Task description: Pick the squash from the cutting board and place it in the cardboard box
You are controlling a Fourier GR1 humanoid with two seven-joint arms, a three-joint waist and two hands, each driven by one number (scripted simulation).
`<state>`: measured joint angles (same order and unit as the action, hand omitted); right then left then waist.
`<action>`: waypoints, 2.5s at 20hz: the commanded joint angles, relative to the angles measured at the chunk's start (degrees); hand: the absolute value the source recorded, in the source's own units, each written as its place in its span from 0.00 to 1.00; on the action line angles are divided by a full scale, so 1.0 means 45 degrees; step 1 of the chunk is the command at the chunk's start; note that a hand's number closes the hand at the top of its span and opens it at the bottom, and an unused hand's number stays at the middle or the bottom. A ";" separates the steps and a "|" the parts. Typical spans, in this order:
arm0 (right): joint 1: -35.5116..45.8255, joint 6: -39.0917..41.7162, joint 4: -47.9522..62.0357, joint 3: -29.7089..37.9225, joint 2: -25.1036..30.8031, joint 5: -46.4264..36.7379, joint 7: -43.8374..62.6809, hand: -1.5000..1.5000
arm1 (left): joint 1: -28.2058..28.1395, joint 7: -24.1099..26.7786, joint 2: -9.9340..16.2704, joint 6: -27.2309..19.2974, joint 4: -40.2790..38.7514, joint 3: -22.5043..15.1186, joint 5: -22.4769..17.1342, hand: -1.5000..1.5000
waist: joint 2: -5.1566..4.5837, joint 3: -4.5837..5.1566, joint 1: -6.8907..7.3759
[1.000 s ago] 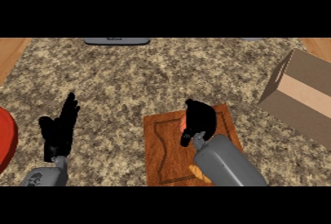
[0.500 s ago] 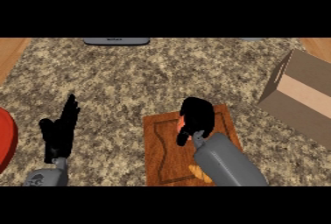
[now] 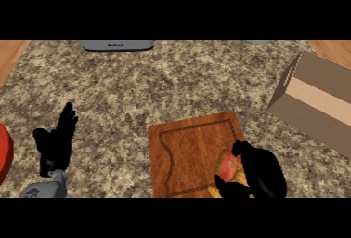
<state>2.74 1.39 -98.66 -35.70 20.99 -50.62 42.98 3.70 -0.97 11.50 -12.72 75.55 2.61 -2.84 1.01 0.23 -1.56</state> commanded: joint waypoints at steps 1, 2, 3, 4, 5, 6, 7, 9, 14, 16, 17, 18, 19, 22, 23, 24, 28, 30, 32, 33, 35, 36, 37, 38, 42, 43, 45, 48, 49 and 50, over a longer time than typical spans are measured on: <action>-0.2061 0.0612 -0.3156 -0.0135 0.1732 -0.0185 0.0007 1.00 | 0.0803 -0.0196 -0.0102 0.0013 -0.0461 -0.0052 0.0156 0.50 | -0.0181 -0.0044 0.0086; -0.2442 0.0449 -0.3583 0.0068 0.2372 -0.0408 -0.0286 1.00 | 0.0272 -0.0108 -0.0249 -0.0040 -0.0172 -0.0121 0.0151 0.50 | -0.0176 -0.0046 0.0133; -0.3029 0.0153 -0.3924 -0.0464 0.2122 -0.1087 0.0149 1.00 | -0.0319 0.0011 0.0341 0.0645 0.0306 0.0299 -0.0313 0.50 | -0.0170 -0.0047 0.0206; -0.2403 0.0709 -0.4674 0.0074 0.2113 -0.0947 0.0401 1.00 | 0.0698 -0.0535 -0.0031 0.0225 -0.0146 0.0077 -0.0042 0.50 | -0.0191 -0.0046 0.0192; -0.3522 0.0191 -0.5368 0.0133 0.2971 -0.1024 -0.0110 1.00 | 0.0204 -0.0156 -0.0128 0.0176 -0.0211 -0.0100 0.0187 0.50 | -0.0179 -0.0047 0.0139; -0.3427 0.0473 -0.6296 -0.0132 0.2725 -0.1427 0.0515 1.00 | 0.0522 -0.0319 -0.0369 -0.0184 -0.0068 -0.0213 0.0336 0.50 | -0.0170 -0.0045 0.0122; -0.3706 0.0297 -0.6783 0.0400 0.3255 -0.1146 0.0041 1.00 | 0.0579 0.0282 -0.0023 0.0304 -0.0705 0.0208 0.0053 0.50 | -0.0184 -0.0043 0.0106; -0.3829 0.1028 -0.8626 0.0203 0.3084 -0.1698 0.1315 1.00 | -0.0222 0.0265 -0.0333 0.0116 -0.0032 -0.0112 0.0184 0.50 | -0.0151 -0.0041 0.0149; -0.3850 0.1860 -1.1744 0.1906 0.3687 -0.0955 0.2002 1.00 | -0.0252 0.0068 -0.0176 0.0235 0.0252 -0.0009 0.0084 0.50 | -0.0112 -0.0033 0.0035; -0.3007 0.2258 -1.1855 0.2843 0.3721 -0.0321 0.2122 1.00 | -0.0216 0.0210 -0.0302 0.0055 0.0073 -0.0094 0.0275 0.50 | -0.0136 -0.0024 0.0050; -0.3350 0.2025 -1.1759 0.2949 0.3711 -0.0219 0.1922 1.00 | 0.0474 0.0003 -0.0142 0.0211 -0.0381 0.0320 -0.0073 0.50 | -0.0158 -0.0033 -0.0066; -0.3134 0.2051 -1.1642 0.3576 0.3697 0.0163 0.1923 1.00 | 0.0173 -0.0212 -0.0122 0.0164 -0.0031 0.0093 0.0120 0.50 | -0.0148 -0.0041 0.0001; -0.2857 0.2163 -1.1161 0.4448 0.3834 0.0681 0.1680 1.00 | 0.0004 -0.0244 -0.0038 0.0269 0.0307 0.0108 0.0055 0.50 | -0.0166 -0.0049 0.0127; -0.2746 0.3014 -1.0993 0.6033 0.4300 0.1431 0.1311 1.00 | -0.0105 -0.0354 -0.0083 0.0219 0.0496 -0.0110 0.0282 0.50 | -0.0164 -0.0050 0.0105; -0.1918 0.3382 -1.1073 0.5928 0.3900 0.1182 0.1848 1.00 | 0.0197 -0.0493 -0.0325 -0.0148 0.0657 -0.0193 0.0408 0.50 | -0.0159 -0.0038 0.0146; -0.1758 0.3071 -1.0395 0.6835 0.4070 0.1796 0.0941 1.00 | 0.0159 -0.0116 -0.0142 0.0017 0.0008 0.0023 0.0386 0.50 | -0.0191 -0.0044 0.0093; -0.1597 0.2622 -0.9362 0.8558 0.3615 0.2256 -0.0125 1.00 | 0.0160 -0.0310 -0.0189 0.0077 0.0383 0.0050 0.0233 0.50 | -0.0159 -0.0065 0.0064; -0.0665 0.2502 -0.7595 0.9564 0.3453 0.2877 -0.0982 1.00 | -0.0011 -0.0277 -0.0395 0.0016 0.0512 -0.0277 0.0453 0.50 | -0.0195 -0.0070 0.0243; 0.0127 0.3207 -0.6808 1.0686 0.3744 0.4019 -0.1390 1.00 | 0.0089 -0.0174 0.0095 0.0628 0.0333 0.0191 -0.0019 0.50 | -0.0206 -0.0055 0.0280; -0.0708 0.2665 -0.6462 1.1521 0.3702 0.4394 -0.2454 1.00 | 0.0221 -0.0292 -0.0389 0.0114 0.0079 0.0014 0.0218 0.50 | -0.0195 -0.0070 0.0101; 0.0082 0.3048 -0.4863 1.2448 0.4114 0.5236 -0.3279 1.00 | -0.0310 -0.0560 -0.0009 0.0544 0.0871 0.0034 0.0063 0.50 | -0.0203 -0.0065 0.0344; 0.0437 0.2494 -0.3527 1.2555 0.4004 0.5245 -0.4171 1.00 | 0.0079 -0.0271 -0.0460 0.0156 0.0366 -0.0192 0.0361 0.50 | -0.0246 -0.0069 0.0369; 0.0287 0.2299 -0.2723 1.2764 0.3995 0.5269 -0.4953 1.00 | -0.0008 0.0026 -0.0803 -0.0328 0.0335 -0.0406 0.0745 0.50 | -0.0251 -0.0071 0.0364; 0.1459 0.2770 -0.2106 1.2719 0.4338 0.5628 -0.4686 1.00 | 0.0441 -0.0192 -0.0266 0.0296 0.0117 0.0061 0.0271 0.50 | -0.0263 -0.0057 0.0452; 0.1471 0.1715 0.1395 1.2674 0.4492 0.4478 -0.7688 1.00 | -0.0049 -0.0891 -0.0529 0.0020 0.1001 -0.0353 0.0571 0.50 | -0.0259 -0.0067 0.0517; 0.2154 0.1277 0.2362 1.2124 0.4242 0.4089 -0.7874 1.00 | 0.0290 -0.0243 -0.0456 0.0422 0.0194 -0.0139 0.0352 0.50 | -0.0292 -0.0061 0.0561; 0.3016 0.0713 0.3628 1.1721 0.3974 0.3645 -0.8257 1.00 | 0.0698 0.0018 -0.0140 0.0700 -0.0565 0.0403 0.0087 0.50 | -0.0299 -0.0056 0.0564; 0.2537 -0.0240 0.4896 1.1654 0.4200 0.2264 -0.9055 1.00 | 0.0308 -0.0236 -0.0488 0.0329 0.0183 -0.0072 0.0499 0.50 | -0.0262 -0.0059 0.0494; 0.4046 -0.0064 0.5979 1.1878 0.3870 0.3007 -0.8409 1.00 | -0.0035 -0.0663 -0.0913 -0.0088 0.0984 -0.0628 0.0853 0.50 | -0.0267 -0.0064 0.0634; 0.4149 0.0302 0.6571 1.2122 0.4189 0.3192 -0.8691 1.00 | 0.0579 0.0210 -0.0655 0.0218 -0.0489 -0.0041 0.0647 0.50 | -0.0277 -0.0054 0.0502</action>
<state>16.53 3.76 -79.33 17.86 39.82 -36.14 6.19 5.60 -2.09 8.84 -11.94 75.87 1.87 -0.22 -0.24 -0.05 0.88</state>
